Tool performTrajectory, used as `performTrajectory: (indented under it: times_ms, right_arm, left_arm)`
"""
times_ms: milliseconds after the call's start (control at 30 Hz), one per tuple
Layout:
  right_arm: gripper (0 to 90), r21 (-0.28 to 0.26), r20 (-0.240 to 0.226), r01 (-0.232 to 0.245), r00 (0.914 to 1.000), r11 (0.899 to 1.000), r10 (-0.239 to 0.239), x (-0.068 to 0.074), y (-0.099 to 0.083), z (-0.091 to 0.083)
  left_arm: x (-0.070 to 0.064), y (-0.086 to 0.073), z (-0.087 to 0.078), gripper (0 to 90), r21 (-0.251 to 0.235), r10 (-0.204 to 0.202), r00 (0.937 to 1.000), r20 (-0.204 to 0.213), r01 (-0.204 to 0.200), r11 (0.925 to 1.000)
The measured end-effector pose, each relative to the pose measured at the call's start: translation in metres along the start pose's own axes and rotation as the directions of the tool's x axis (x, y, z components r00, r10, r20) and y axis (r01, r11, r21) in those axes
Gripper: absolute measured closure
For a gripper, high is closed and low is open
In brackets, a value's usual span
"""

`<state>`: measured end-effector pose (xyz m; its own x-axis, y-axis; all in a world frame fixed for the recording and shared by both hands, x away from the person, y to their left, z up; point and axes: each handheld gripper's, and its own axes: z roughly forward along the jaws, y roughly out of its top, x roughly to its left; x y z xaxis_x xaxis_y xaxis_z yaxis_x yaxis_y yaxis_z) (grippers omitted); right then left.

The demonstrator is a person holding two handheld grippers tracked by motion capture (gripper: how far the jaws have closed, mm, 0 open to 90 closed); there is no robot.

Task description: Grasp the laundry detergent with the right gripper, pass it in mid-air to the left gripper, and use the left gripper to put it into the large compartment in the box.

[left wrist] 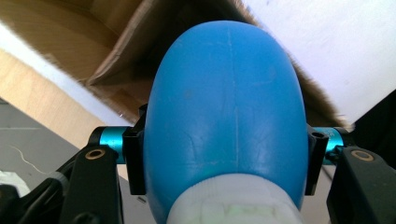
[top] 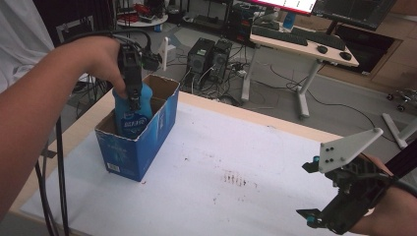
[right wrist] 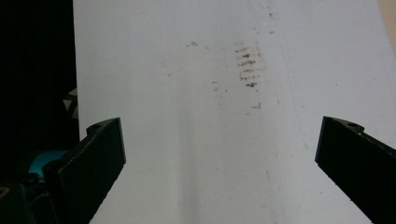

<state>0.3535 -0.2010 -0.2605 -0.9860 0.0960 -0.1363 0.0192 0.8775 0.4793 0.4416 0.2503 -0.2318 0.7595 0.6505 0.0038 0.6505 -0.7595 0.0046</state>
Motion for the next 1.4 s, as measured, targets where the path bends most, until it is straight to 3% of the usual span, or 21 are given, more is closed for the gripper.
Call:
performTrajectory:
  times_ms: [233,467,733,767,1100,1167,1400]
  right_arm:
    - [0.9,0.049,-0.018,-0.013,0.9997,0.999,0.014,-0.002,-0.002,0.013]
    - [0.9,0.056,-0.024,-0.026,0.9993,0.998,0.027,-0.006,-0.003,0.021]
    - [0.9,0.054,-0.024,-0.027,0.9993,0.998,0.029,-0.007,-0.003,0.023]
    - [0.9,0.053,-0.025,-0.024,0.9994,0.998,0.025,-0.008,-0.004,0.023]
    - [0.9,0.044,-0.030,-0.018,0.9994,0.999,0.020,-0.007,-0.006,0.025]
    - [0.9,0.052,-0.026,-0.018,0.9995,0.998,0.020,-0.007,-0.006,0.026]
    - [0.9,0.056,-0.037,-0.006,0.9993,0.998,0.008,-0.006,-0.002,0.030]
  left_arm:
    - [0.000,0.000,0.022,38.2,-0.010,0.120,0.9927,-0.004,-0.121,0.9927]
    - [-0.004,0.005,0.039,38.2,0.004,0.165,0.9863,0.000,-0.165,0.9863]
    - [-0.001,0.004,0.058,38.1,0.004,0.160,0.9868,0.027,-0.160,0.9871]
    - [0.000,0.003,0.057,38.1,-0.015,0.156,0.9873,0.031,-0.156,0.9877]
    - [0.002,0.004,0.059,37.5,0.007,0.135,0.9896,0.049,-0.135,0.9908]
    - [0.002,0.005,0.058,31.7,0.006,0.123,0.9910,0.054,-0.123,0.9923]
    - [0.000,0.010,0.047,28.5,0.016,0.137,0.9894,0.047,-0.138,0.9903]
